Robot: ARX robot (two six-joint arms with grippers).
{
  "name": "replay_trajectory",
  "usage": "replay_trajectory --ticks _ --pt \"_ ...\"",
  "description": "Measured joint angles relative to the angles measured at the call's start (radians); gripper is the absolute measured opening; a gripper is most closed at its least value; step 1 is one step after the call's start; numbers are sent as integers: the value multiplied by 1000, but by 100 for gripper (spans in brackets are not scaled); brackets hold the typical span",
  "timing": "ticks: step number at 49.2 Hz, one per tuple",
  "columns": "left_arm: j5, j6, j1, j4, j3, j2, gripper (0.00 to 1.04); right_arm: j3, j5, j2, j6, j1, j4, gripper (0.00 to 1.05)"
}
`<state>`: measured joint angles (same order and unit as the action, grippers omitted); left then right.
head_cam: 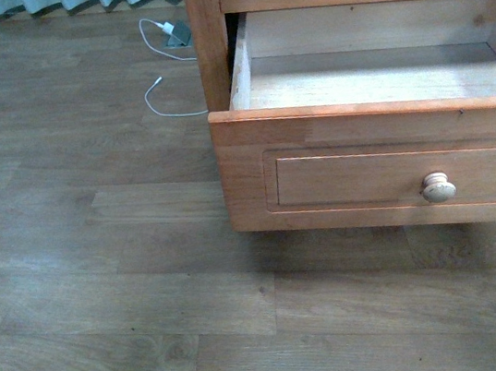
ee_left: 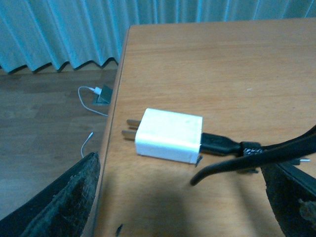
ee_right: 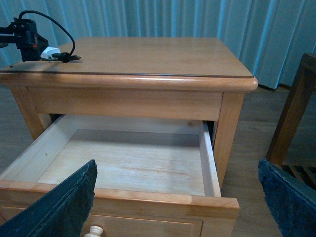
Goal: Put charger into drawer
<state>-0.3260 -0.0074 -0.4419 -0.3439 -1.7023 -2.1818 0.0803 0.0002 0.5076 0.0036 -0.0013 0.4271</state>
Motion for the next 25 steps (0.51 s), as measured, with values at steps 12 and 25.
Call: replay_trajectory --ticks 12,25 --pt "-19 8 -14 42 -108 -71 90 0 0 0 0 0 0 97" --pt "-47 7 -10 82 -195 -139 40 0 0 0 0 0 0 97"
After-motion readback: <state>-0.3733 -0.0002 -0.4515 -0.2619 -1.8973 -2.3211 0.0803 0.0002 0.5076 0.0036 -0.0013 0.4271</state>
